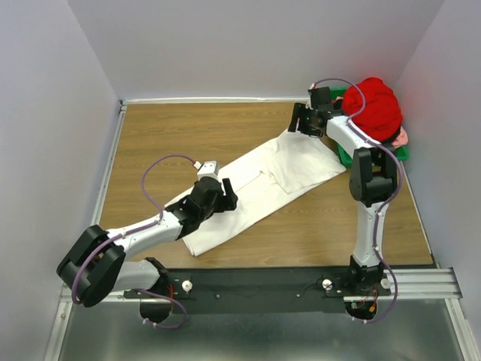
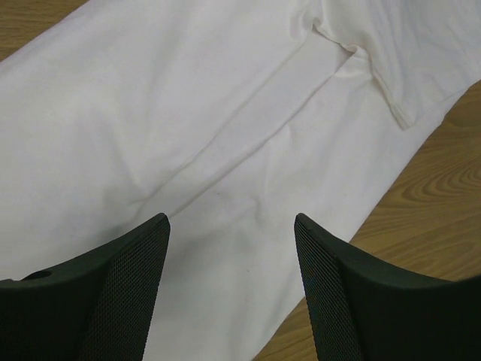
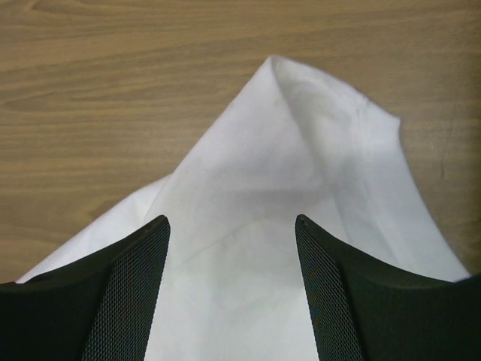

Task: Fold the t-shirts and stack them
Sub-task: Fold the tshirt

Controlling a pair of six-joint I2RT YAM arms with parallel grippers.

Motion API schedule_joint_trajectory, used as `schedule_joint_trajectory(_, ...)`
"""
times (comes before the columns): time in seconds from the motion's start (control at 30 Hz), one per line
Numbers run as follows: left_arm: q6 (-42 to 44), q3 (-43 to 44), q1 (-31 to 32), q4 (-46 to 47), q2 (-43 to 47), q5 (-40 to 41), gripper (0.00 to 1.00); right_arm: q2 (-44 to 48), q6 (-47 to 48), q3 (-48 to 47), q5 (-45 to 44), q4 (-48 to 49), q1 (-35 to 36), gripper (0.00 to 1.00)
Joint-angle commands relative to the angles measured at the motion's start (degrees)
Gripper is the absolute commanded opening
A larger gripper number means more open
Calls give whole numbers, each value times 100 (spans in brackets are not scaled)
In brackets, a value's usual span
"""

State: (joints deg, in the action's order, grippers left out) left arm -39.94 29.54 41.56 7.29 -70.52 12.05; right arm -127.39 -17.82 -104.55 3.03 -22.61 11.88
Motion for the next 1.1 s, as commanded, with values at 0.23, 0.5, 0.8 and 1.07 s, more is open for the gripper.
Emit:
schedule_joint_trajectory(0.23, -479, -115, -157, -720, -331, 789, 76, 1471, -10, 2043, 743, -94, 455, 76)
schedule_joint_trajectory(0.5, -444, -317, -131, -720, -296, 764, 76, 1086, -169, 2396, 375, -77, 579, 77)
schedule_joint_trajectory(0.8, -172, -423, -34, -720, -128, 447, 76, 102, -221, 1562, 102, -112, 587, 77)
schedule_joint_trajectory(1.07, -285, -247, 387, -342, -340, -159, 76, -1041, -186, 156, 391, -367, 579, 78)
